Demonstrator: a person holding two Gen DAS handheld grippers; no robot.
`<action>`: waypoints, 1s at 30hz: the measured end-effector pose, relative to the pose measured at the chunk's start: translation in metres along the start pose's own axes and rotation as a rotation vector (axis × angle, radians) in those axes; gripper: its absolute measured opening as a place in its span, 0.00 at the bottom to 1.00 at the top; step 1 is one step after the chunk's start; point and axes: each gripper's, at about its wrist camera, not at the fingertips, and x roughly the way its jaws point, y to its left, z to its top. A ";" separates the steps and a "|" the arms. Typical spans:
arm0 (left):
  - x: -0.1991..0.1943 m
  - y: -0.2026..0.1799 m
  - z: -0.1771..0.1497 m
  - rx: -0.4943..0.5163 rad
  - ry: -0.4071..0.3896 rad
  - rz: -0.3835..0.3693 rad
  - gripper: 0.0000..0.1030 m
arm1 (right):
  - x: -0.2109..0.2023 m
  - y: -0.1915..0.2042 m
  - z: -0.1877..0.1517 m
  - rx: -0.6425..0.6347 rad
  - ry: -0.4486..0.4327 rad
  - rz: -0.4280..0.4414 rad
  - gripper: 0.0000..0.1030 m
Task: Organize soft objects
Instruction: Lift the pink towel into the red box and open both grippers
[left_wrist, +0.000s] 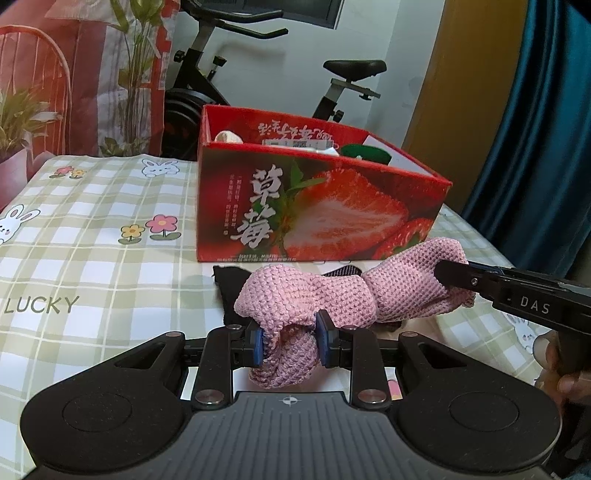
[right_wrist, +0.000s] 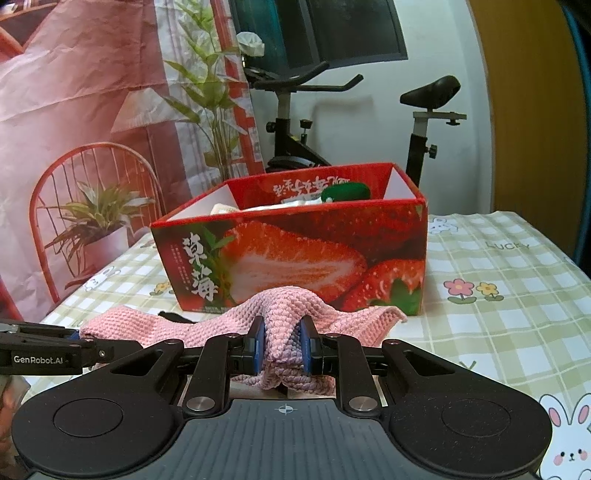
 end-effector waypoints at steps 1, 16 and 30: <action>-0.001 0.000 0.003 0.004 -0.006 -0.003 0.28 | 0.000 0.000 0.003 0.001 -0.005 0.001 0.17; 0.005 0.013 0.128 -0.049 -0.142 -0.046 0.26 | 0.035 -0.007 0.129 -0.072 -0.178 0.024 0.17; 0.083 0.028 0.166 -0.018 0.065 -0.034 0.26 | 0.125 -0.028 0.146 -0.070 0.030 -0.040 0.17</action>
